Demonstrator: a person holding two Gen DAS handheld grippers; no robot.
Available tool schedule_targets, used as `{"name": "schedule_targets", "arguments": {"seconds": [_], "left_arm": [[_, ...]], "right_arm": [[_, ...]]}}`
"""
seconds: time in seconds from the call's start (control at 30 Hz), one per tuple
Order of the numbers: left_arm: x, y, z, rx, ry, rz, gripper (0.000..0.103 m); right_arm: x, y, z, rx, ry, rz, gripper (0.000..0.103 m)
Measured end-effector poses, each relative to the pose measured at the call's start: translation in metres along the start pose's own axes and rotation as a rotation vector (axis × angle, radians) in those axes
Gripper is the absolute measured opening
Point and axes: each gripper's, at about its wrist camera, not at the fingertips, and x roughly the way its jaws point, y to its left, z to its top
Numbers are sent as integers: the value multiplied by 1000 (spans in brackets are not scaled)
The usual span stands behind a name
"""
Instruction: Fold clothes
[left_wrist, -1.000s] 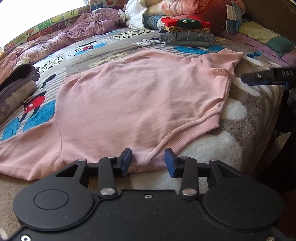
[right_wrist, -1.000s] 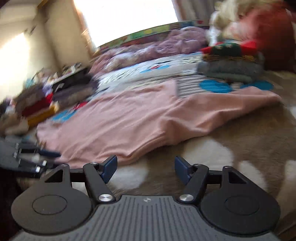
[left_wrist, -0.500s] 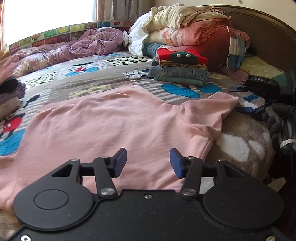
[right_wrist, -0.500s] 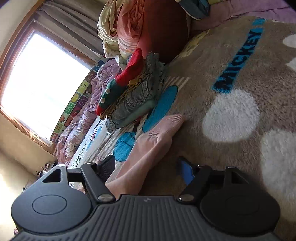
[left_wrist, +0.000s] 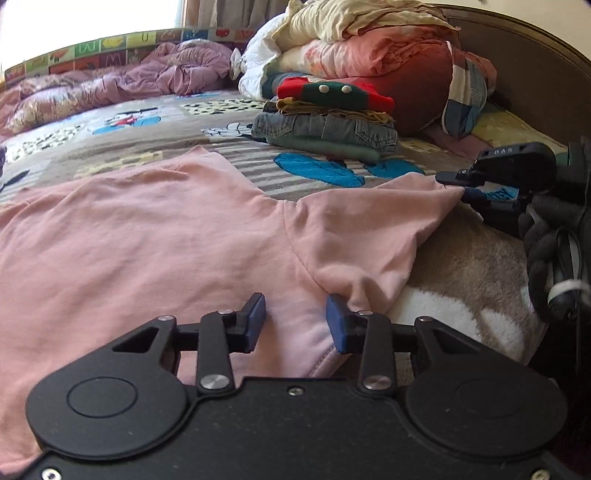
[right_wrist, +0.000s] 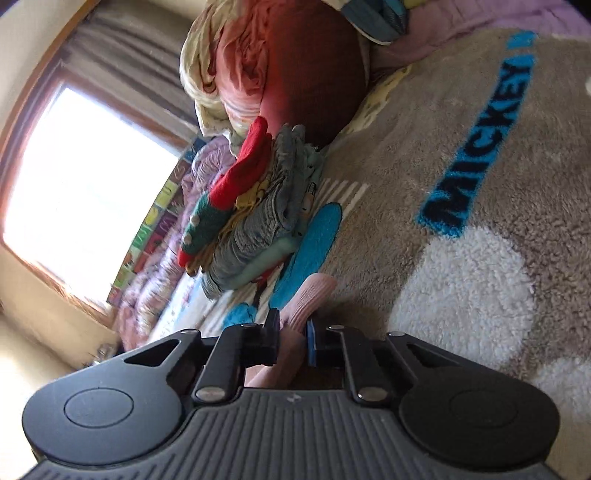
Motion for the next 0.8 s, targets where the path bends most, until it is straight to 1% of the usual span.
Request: {"name": "schedule_targets", "arguments": {"seconds": [0.1, 0.2, 0.27, 0.3, 0.37, 0.4, 0.43, 0.47, 0.5, 0.57, 0.6, 0.67, 0.7, 0.73, 0.77, 0.8], "left_arm": [[-4, -6, -6, 63, -14, 16, 35], [-7, -9, -11, 106, -25, 27, 35], [-8, -6, -13, 93, -22, 22, 35], [-8, -5, -13, 92, -19, 19, 35], [-7, -5, -13, 103, -14, 20, 36], [-7, -5, -12, 104, -12, 21, 36], [-7, -5, -12, 99, -11, 22, 36], [-7, -6, -12, 95, -11, 23, 36], [-7, -6, -13, 92, -13, 24, 36], [-7, -7, -13, 91, -16, 28, 36], [-7, -7, -13, 91, -15, 29, 36], [-6, -8, -13, 91, -15, 32, 36], [-6, -8, -13, 92, -16, 33, 36], [-6, -8, -13, 94, -16, 33, 36], [-7, -8, -13, 94, -16, 33, 36], [-7, -8, -14, 95, -16, 33, 36]], "right_arm": [[-2, -9, 9, 27, -31, -12, 11], [-1, -18, 16, 65, -45, -17, 10], [-1, -17, 16, 61, -47, -44, 10], [-1, -15, 16, 55, -44, -49, 12], [-2, -13, 15, 50, -32, -43, 20], [-3, -12, 15, 51, -24, -31, 41], [-4, -10, 14, 49, -20, -9, 54], [-5, -6, 13, 33, -14, 1, 58], [-6, -1, 11, -5, 0, -7, 63], [-3, 7, 6, -72, 28, -24, 64], [0, 11, 2, -103, 42, -34, 63], [4, 17, -4, -157, 45, -45, 58], [7, 20, -7, -183, 47, -48, 37], [11, 19, -8, -171, 69, -25, 10], [13, 17, -8, -158, 74, -14, 11], [9, 17, -6, -145, 42, -6, 10]]}}
